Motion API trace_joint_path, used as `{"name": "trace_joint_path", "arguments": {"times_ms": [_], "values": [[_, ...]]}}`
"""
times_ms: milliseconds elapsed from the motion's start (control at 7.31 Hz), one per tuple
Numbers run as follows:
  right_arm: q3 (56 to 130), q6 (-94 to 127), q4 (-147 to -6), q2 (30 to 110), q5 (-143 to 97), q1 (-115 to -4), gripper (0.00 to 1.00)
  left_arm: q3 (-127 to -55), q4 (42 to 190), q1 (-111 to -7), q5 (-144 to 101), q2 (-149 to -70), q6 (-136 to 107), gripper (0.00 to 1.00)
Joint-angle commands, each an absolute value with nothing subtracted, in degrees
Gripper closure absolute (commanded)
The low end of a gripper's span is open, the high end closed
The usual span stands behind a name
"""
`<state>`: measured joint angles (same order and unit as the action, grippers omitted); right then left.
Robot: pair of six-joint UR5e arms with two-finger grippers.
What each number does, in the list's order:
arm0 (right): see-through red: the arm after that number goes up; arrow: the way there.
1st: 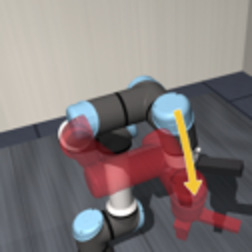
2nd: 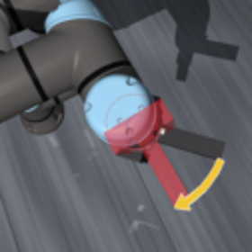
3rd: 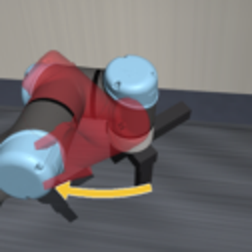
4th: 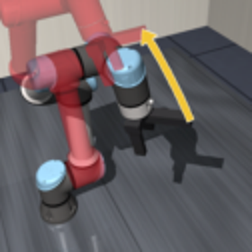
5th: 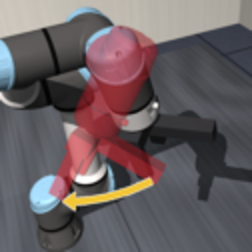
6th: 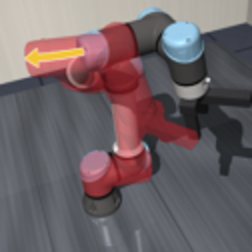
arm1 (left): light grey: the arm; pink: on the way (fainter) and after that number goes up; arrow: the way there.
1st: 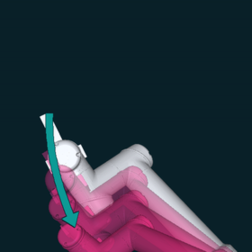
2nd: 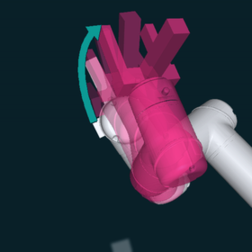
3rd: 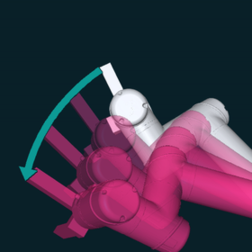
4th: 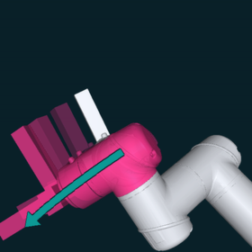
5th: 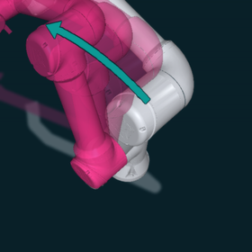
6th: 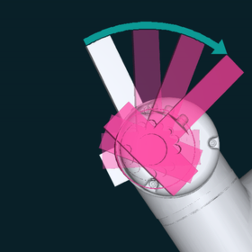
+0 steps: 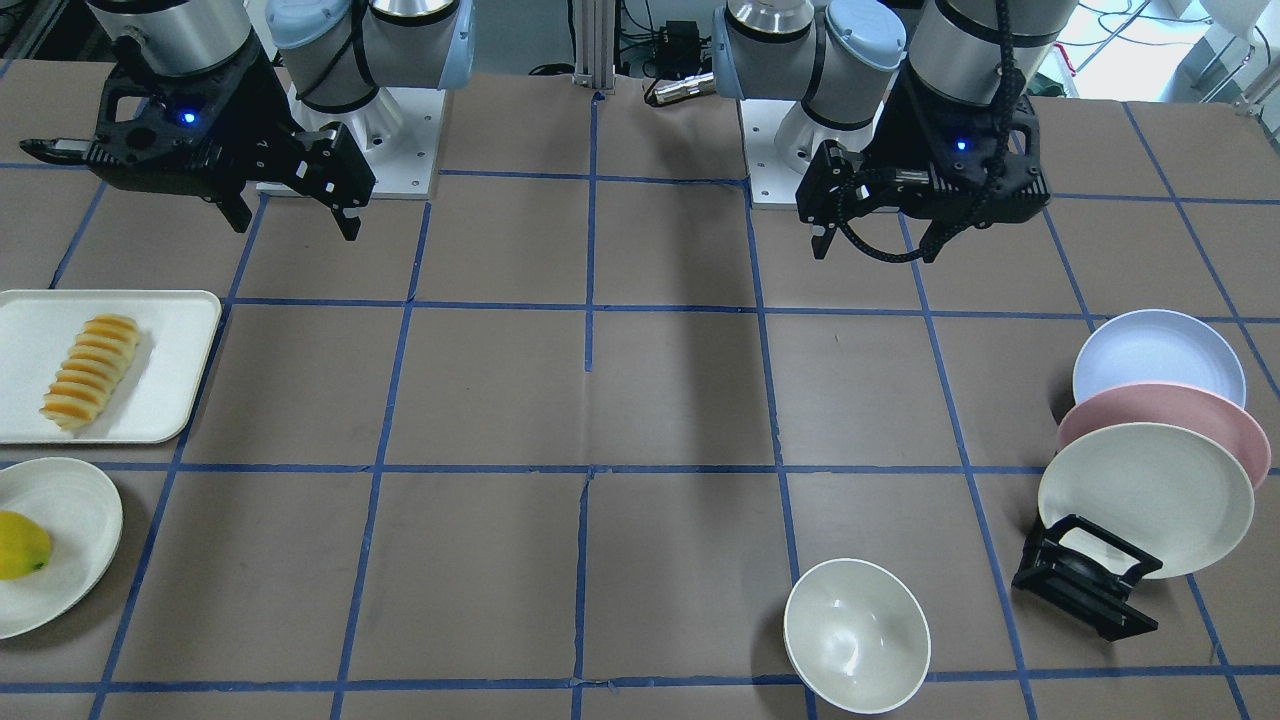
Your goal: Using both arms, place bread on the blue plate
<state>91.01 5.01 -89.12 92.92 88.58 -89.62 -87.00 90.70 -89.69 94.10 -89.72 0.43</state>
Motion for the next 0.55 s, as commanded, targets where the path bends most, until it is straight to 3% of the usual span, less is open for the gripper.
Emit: {"name": "trace_joint_path", "arguments": {"times_ms": [0,411], "values": [[91.1,5.0,-89.3,92.9,88.2,-89.6,0.00,-86.9,90.6,-89.6,91.8,-90.4,0.2,0.00],[91.2,5.1,-88.4,92.8,88.8,-89.6,0.00,-86.8,90.6,-89.4,91.4,-90.4,0.5,0.00]]}}
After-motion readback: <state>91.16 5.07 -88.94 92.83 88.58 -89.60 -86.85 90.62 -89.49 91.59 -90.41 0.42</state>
